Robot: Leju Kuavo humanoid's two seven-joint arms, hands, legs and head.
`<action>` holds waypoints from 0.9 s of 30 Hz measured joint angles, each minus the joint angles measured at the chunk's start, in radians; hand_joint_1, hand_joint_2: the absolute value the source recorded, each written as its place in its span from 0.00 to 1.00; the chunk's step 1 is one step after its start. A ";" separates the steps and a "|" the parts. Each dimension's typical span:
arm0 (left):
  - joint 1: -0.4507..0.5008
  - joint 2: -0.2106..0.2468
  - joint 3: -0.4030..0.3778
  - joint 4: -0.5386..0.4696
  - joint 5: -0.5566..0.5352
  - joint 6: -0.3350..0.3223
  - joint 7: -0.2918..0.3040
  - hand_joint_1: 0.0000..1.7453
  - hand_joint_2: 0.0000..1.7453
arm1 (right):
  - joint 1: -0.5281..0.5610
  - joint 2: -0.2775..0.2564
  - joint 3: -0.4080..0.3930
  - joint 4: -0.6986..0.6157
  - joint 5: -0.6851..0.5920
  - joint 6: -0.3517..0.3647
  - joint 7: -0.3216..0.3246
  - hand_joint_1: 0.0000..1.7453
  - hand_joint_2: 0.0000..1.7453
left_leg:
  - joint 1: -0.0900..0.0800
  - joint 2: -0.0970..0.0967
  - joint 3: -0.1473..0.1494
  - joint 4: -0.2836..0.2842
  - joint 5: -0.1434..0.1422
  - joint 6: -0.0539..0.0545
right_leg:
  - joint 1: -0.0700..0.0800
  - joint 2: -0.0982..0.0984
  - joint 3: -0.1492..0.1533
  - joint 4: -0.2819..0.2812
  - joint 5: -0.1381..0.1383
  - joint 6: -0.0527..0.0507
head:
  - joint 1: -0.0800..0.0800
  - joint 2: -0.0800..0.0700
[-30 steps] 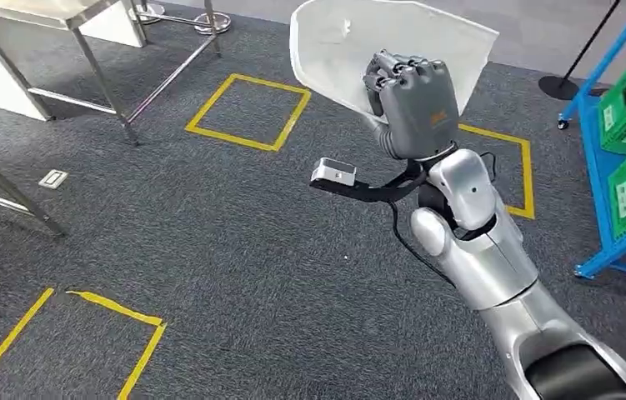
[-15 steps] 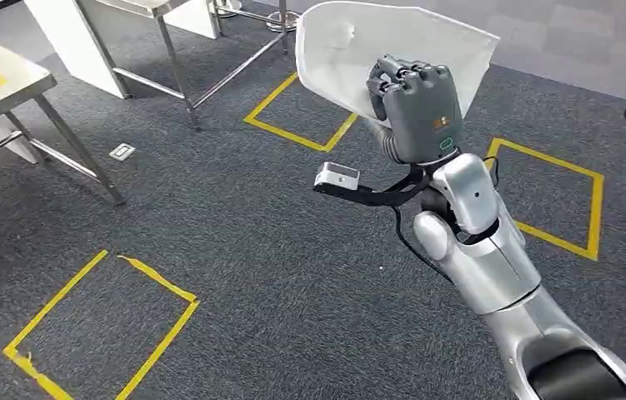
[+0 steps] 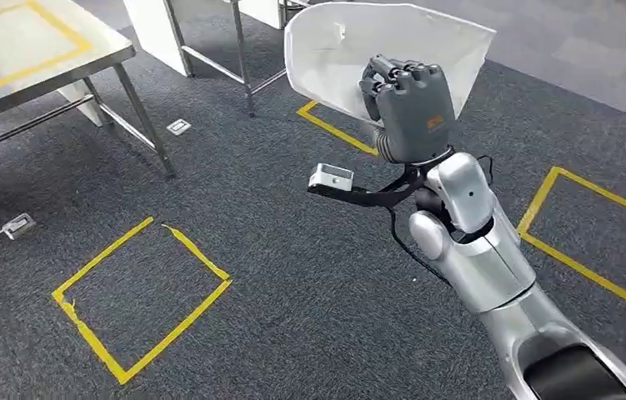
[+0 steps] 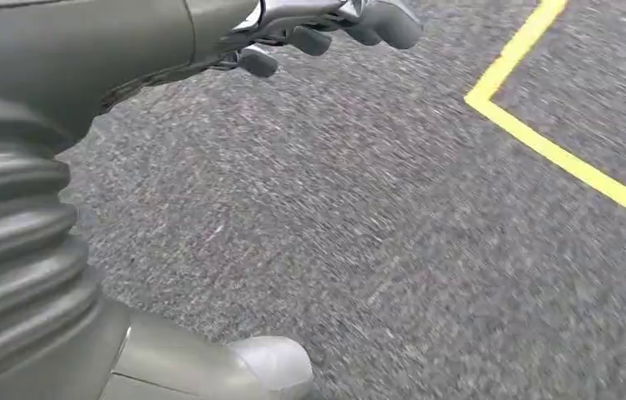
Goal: Take the parts from the cabinet and place them on the table.
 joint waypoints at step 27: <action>0.000 0.003 0.000 0.000 -0.001 -0.009 0.000 0.00 1.00 | -0.010 -0.010 0.002 0.002 -0.014 0.013 -0.017 1.00 1.00 | 0.000 0.031 -0.009 0.005 0.002 -0.025 | 0.005 -0.016 0.009 -0.021 0.014 -0.016 | -0.001 0.000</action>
